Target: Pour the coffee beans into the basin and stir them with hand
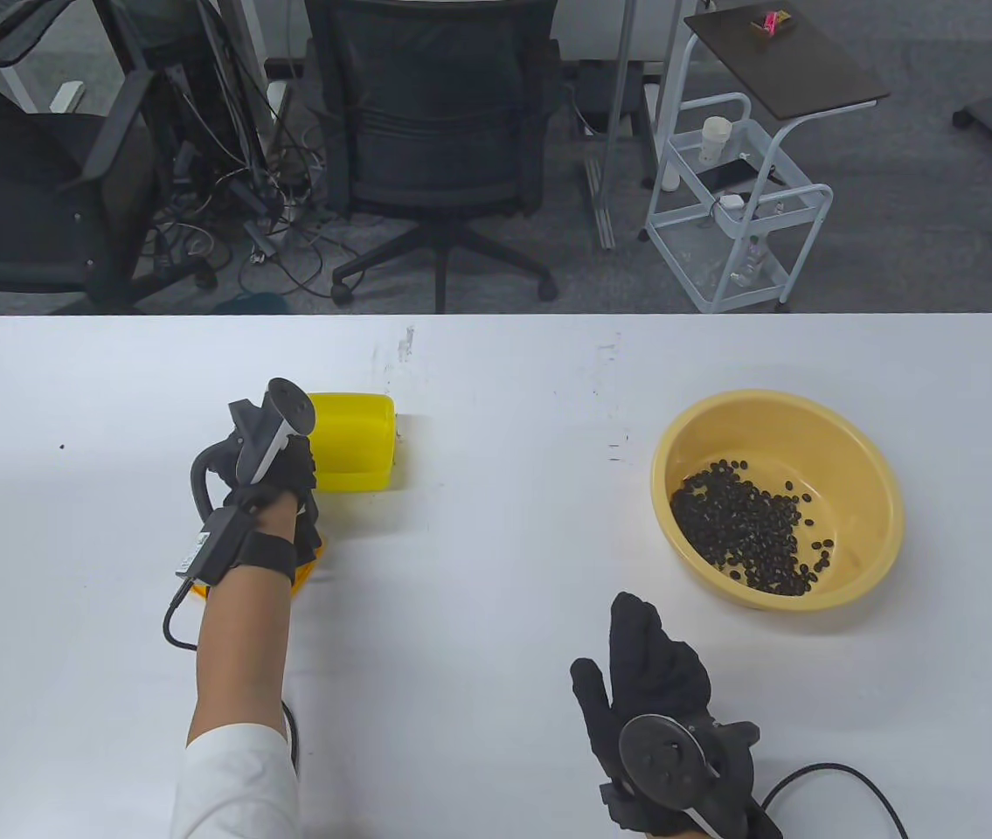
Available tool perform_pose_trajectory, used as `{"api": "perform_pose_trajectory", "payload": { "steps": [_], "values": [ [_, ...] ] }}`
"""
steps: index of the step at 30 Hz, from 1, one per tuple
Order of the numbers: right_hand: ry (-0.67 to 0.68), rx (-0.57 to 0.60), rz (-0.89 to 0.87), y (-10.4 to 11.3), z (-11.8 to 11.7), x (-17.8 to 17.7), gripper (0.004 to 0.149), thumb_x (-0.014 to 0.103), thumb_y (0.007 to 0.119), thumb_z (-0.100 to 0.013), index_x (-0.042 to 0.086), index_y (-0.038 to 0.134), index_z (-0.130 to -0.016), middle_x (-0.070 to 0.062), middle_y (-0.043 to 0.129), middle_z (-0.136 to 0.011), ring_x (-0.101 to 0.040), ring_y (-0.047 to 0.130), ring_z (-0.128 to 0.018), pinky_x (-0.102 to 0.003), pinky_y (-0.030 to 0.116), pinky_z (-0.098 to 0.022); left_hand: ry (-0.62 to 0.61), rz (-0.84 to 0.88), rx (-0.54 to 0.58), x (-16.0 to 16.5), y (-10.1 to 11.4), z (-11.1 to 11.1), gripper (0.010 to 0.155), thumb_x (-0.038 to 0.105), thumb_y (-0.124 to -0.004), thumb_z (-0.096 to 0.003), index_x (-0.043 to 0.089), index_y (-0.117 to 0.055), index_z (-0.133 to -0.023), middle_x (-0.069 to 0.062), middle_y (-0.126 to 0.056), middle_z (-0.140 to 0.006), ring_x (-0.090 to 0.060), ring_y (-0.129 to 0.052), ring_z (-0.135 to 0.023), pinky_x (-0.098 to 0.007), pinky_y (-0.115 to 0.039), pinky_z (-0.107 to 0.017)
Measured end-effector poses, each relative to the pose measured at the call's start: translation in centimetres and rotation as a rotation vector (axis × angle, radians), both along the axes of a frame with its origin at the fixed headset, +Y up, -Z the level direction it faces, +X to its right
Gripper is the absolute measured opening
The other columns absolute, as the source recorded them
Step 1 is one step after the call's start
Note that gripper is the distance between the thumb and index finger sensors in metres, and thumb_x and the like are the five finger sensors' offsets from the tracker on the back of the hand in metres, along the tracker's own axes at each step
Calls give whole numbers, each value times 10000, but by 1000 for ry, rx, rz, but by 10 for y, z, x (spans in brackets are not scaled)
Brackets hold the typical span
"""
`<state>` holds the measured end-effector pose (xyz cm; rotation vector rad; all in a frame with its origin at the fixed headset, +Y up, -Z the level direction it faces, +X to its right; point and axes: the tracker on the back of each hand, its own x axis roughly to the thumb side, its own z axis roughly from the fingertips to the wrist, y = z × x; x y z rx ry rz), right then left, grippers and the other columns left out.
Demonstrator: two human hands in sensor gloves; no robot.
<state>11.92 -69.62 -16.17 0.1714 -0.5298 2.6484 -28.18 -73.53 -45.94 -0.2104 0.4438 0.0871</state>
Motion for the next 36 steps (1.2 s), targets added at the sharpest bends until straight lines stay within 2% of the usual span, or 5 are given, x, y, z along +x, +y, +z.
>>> {"api": "perform_pose_trajectory", "payload": {
  "steps": [11, 18, 24, 29, 36],
  "values": [
    [11, -27, -3, -2, -2, -3, 746, 582, 468, -505, 89, 362, -1054, -221, 540, -985, -426, 769, -736, -630, 523, -600, -42, -114, 46, 0, 27, 21, 636, 561, -593, -550, 100, -660, -982, -116, -883, -864, -387, -917, -816, -579, -535, -735],
    [11, -61, -49, -3, -5, 6, 753, 593, 470, -503, 103, 343, -1060, -217, 503, -1009, -451, 733, -785, -643, 502, -611, -608, -51, 240, 44, 87, 135, 713, 631, -583, -522, 152, -595, -1051, -129, -812, -978, -411, -849, -910, -612, -506, -745],
    [4, -78, -103, -3, -8, 13, 760, 601, 466, -503, 113, 318, -1066, -220, 445, -1032, -479, 671, -841, -657, 473, -621, -866, -126, 366, 72, 66, 255, 766, 705, -561, -495, 246, -511, -1107, -104, -704, -1104, -407, -775, -1010, -649, -474, -752],
    [17, -168, -322, 4, -19, 39, 836, 666, 461, -492, 145, 205, -1094, -228, 14, -1047, -553, 182, -959, -682, 170, -647, -897, -224, 352, 71, 31, 282, 790, 734, -537, -490, 287, -438, -1134, -128, -541, -1191, -451, -637, -1092, -668, -439, -754],
    [-278, -294, -569, 16, -55, 120, 867, 678, 479, -491, 172, 74, -1067, -184, -134, -999, -541, -44, -933, -670, 50, -626, -910, -221, 299, 78, 11, 283, 797, 719, -540, -495, 273, -386, -1137, -147, -474, -1195, -466, -577, -1099, -661, -415, -758]
  ]
}}
